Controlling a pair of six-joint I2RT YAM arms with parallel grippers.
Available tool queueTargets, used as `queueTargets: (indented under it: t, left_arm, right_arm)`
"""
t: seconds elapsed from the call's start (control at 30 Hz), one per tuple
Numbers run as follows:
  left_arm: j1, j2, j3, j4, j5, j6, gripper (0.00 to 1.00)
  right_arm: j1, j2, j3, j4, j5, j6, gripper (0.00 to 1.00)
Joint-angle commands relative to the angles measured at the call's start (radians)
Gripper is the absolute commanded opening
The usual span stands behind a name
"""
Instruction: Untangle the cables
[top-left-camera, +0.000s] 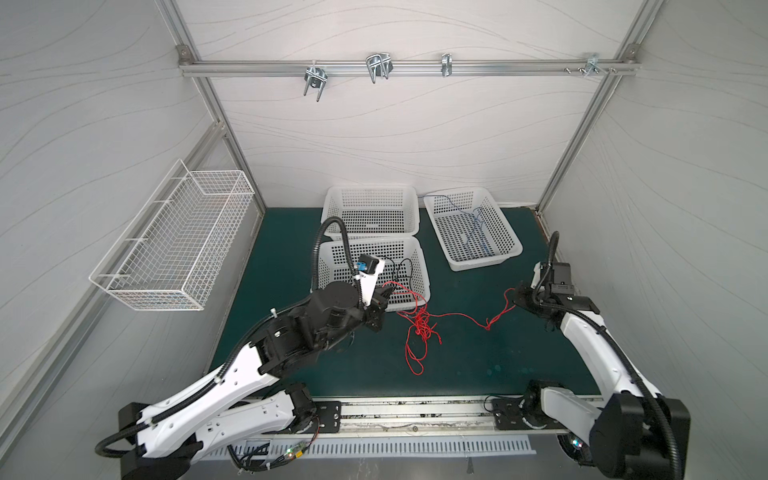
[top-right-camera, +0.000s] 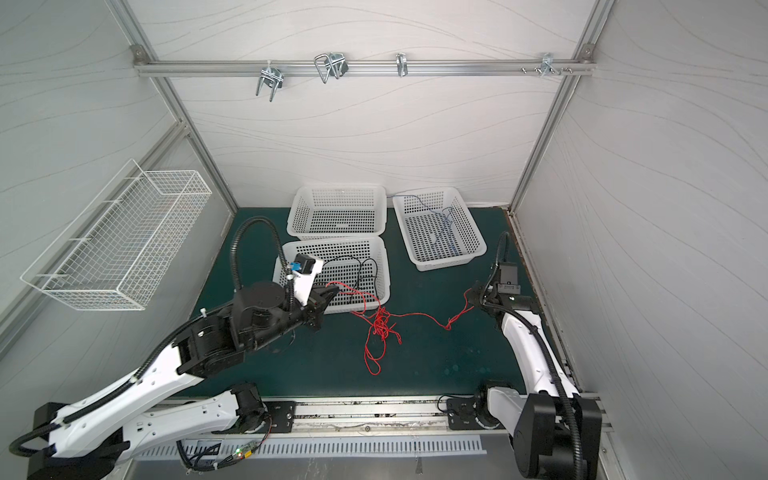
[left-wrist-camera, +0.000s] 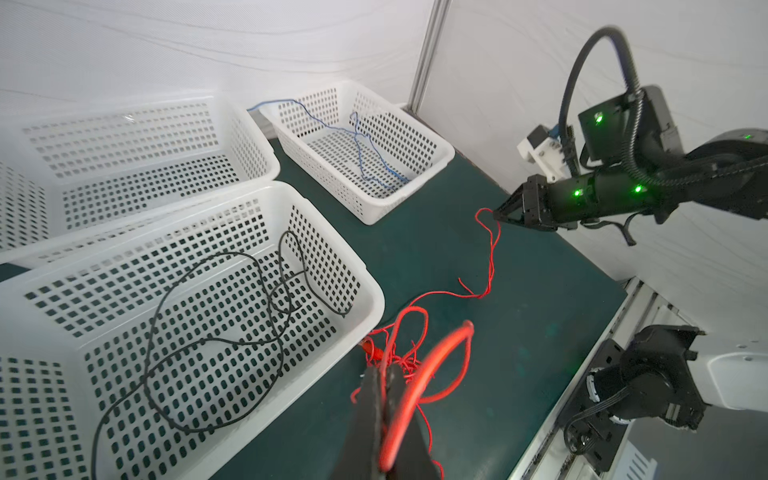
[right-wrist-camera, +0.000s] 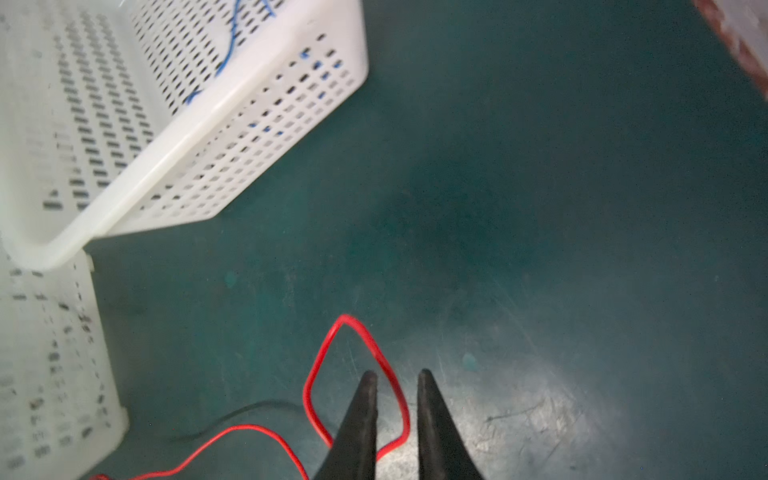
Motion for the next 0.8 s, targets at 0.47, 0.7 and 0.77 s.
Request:
queueTargets:
  t: [0.47, 0.7, 0.77]
  left_arm:
    - [0.0, 0.231, 0.245, 0.092, -0.02, 0.013, 0.0]
    - [0.0, 0.237, 0.255, 0.095, -0.092, 0.019, 0.0]
    - [0.0, 0.234, 0.254, 0.097, -0.103, 0.026, 0.0]
  right_arm:
    - [0.418, -0.18, -0.043, 0.113, -0.228, -0.027, 0.55]
    - [0.593, -0.137, -0.148, 0.271, -0.298, 0.031, 0.56]
    - [0.645, -0.123, -0.165, 0.318, -0.288, 0.049, 0.56]
